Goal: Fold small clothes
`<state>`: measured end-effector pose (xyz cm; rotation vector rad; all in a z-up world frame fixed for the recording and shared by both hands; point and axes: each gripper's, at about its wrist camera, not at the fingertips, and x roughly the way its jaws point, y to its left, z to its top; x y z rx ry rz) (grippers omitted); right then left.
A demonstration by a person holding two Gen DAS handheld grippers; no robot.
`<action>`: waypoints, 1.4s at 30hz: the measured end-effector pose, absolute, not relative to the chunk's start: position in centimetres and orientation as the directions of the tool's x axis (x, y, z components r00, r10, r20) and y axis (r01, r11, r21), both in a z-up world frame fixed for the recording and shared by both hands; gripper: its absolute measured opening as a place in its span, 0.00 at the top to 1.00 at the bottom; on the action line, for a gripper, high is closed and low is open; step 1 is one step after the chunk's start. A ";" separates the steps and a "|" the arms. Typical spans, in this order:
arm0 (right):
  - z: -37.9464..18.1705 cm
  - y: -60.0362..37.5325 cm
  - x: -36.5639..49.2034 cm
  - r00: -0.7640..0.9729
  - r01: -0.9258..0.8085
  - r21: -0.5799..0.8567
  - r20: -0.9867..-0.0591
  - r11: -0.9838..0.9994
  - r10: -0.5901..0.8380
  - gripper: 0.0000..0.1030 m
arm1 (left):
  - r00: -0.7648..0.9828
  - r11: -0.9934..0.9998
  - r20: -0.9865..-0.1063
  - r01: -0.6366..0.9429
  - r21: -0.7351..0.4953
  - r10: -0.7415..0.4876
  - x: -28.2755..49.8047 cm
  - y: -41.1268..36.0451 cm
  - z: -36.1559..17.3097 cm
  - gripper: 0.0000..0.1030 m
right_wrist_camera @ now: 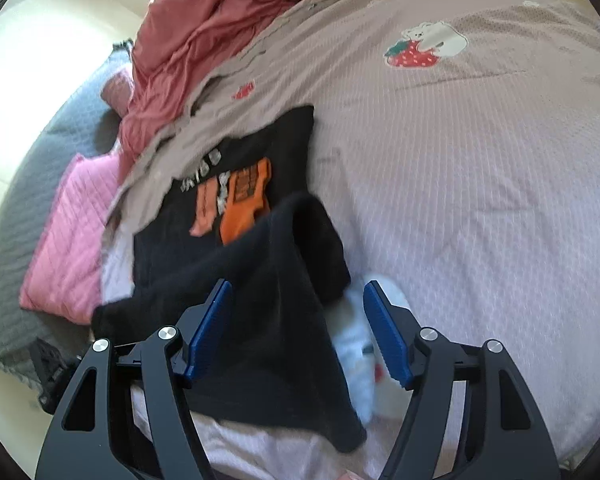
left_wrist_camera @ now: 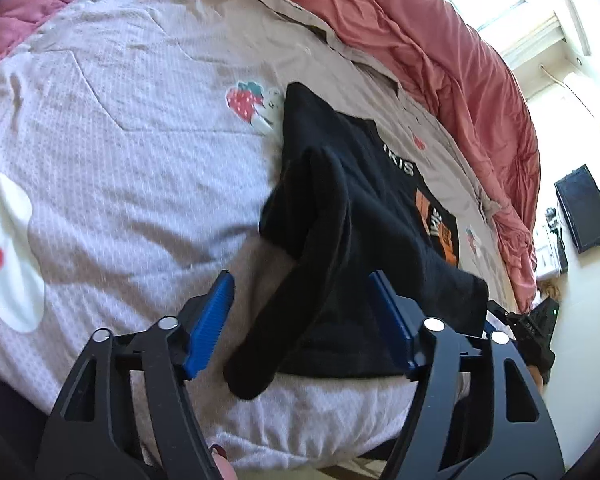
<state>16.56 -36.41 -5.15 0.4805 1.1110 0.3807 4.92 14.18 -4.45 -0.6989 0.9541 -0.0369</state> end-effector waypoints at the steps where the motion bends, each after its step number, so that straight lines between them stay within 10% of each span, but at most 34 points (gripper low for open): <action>1: -5.2 -35.9 15.9 0.386 -0.067 0.535 -0.765 0.842 0.516 0.35 | 0.590 0.786 -0.739 -0.266 -0.558 -0.325 4.8 14.1 -4.6 0.38; 16: -7.1 -33.6 13.5 0.312 -0.082 0.391 -0.864 0.917 0.396 0.41 | 0.457 0.880 -0.847 -0.237 -0.411 -0.272 5.3 11.2 -7.3 0.31; 20: -6.9 -33.3 13.2 0.309 -0.104 0.373 -0.869 0.922 0.386 0.64 | 0.421 0.910 -0.871 -0.202 -0.362 -0.253 5.5 10.0 -7.5 0.88; 24: -6.6 -32.6 13.2 0.317 -0.129 0.380 -0.859 0.916 0.402 0.91 | 0.439 0.918 -0.859 -0.162 -0.363 -0.262 5.4 9.3 -6.8 0.96; 42: -1.1 -35.3 20.2 0.591 -0.226 0.593 -0.547 0.773 0.593 0.92 | 0.669 0.784 -0.658 -0.179 -0.594 -0.346 10.7 14.2 -1.2 0.97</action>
